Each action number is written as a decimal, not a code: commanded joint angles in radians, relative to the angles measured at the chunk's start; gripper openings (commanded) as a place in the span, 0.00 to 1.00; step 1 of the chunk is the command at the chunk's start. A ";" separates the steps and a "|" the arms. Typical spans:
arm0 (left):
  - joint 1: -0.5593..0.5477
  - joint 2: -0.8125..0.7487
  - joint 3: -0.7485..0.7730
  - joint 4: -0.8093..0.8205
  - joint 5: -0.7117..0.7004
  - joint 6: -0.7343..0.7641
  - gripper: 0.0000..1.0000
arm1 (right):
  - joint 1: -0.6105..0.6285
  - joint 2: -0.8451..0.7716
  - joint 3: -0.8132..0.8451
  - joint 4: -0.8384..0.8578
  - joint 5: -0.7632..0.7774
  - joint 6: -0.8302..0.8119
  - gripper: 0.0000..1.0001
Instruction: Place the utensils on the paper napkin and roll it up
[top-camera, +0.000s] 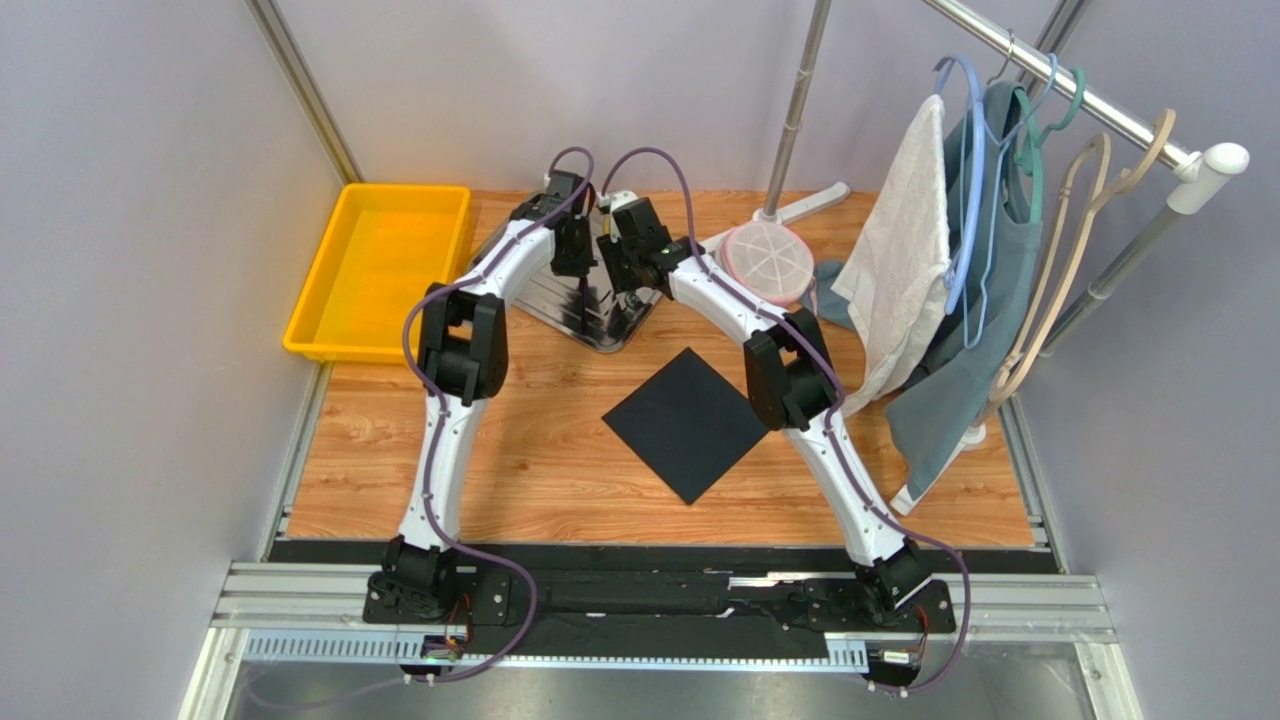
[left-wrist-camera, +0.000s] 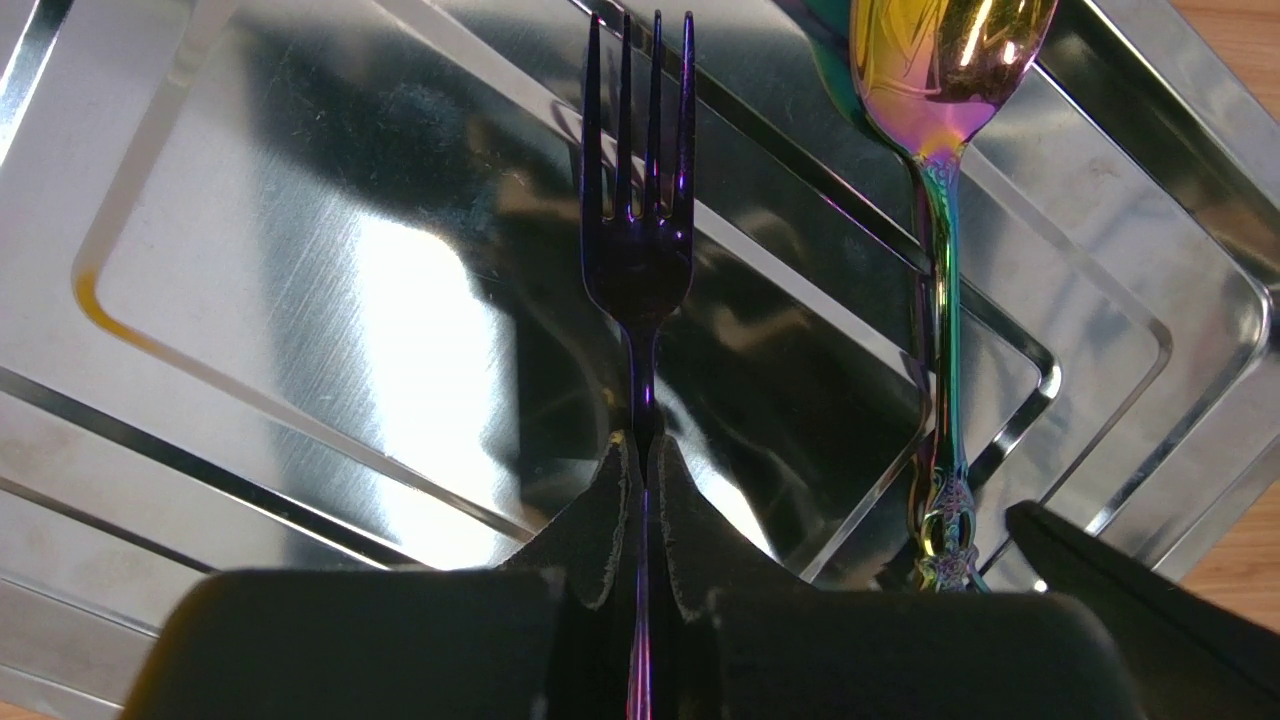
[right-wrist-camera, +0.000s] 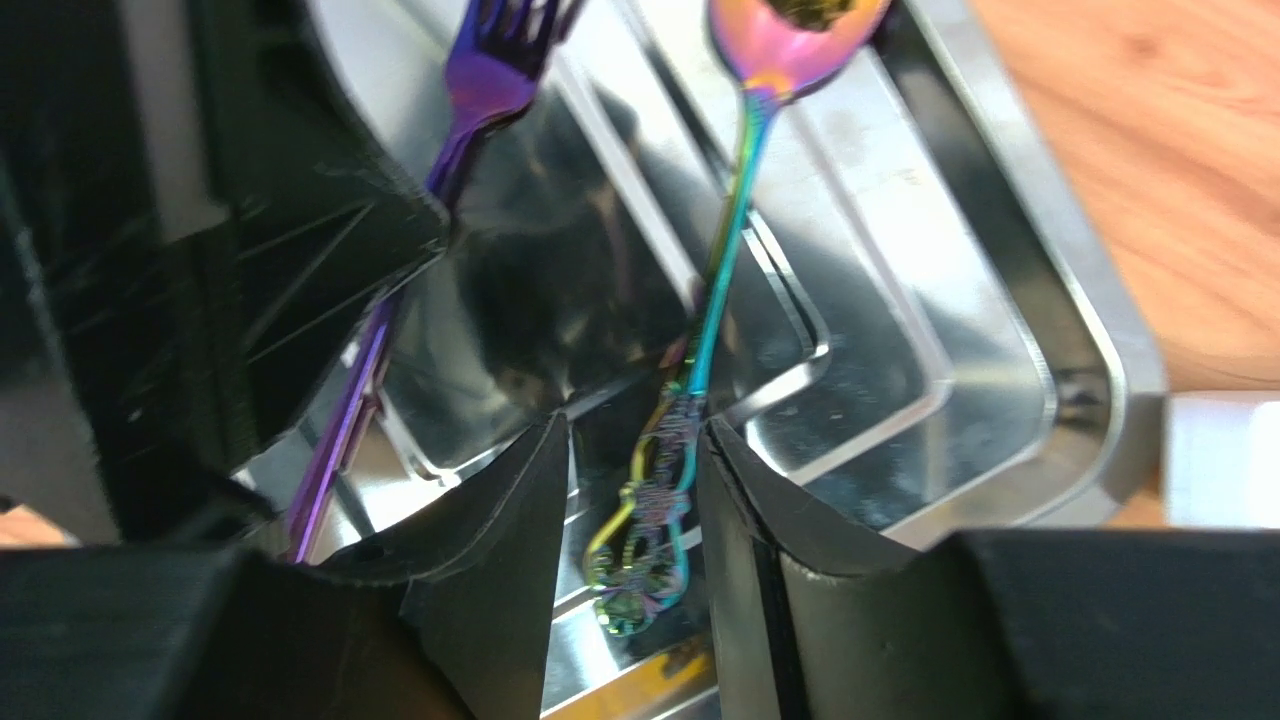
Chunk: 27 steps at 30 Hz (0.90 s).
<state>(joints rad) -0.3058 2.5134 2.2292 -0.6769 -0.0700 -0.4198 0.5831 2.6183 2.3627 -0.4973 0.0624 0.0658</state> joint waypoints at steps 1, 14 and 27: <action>0.014 -0.025 -0.037 -0.089 0.058 -0.025 0.00 | -0.003 -0.055 -0.032 0.048 -0.001 -0.003 0.43; 0.031 -0.064 -0.065 -0.105 0.084 -0.027 0.00 | 0.014 0.057 0.125 -0.159 0.045 -0.035 0.38; 0.037 -0.122 -0.109 -0.101 0.122 -0.034 0.00 | 0.026 0.025 0.024 -0.256 -0.036 -0.061 0.23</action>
<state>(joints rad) -0.2760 2.4519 2.1403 -0.7006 0.0254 -0.4480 0.5999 2.6617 2.4477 -0.6537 0.0589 0.0261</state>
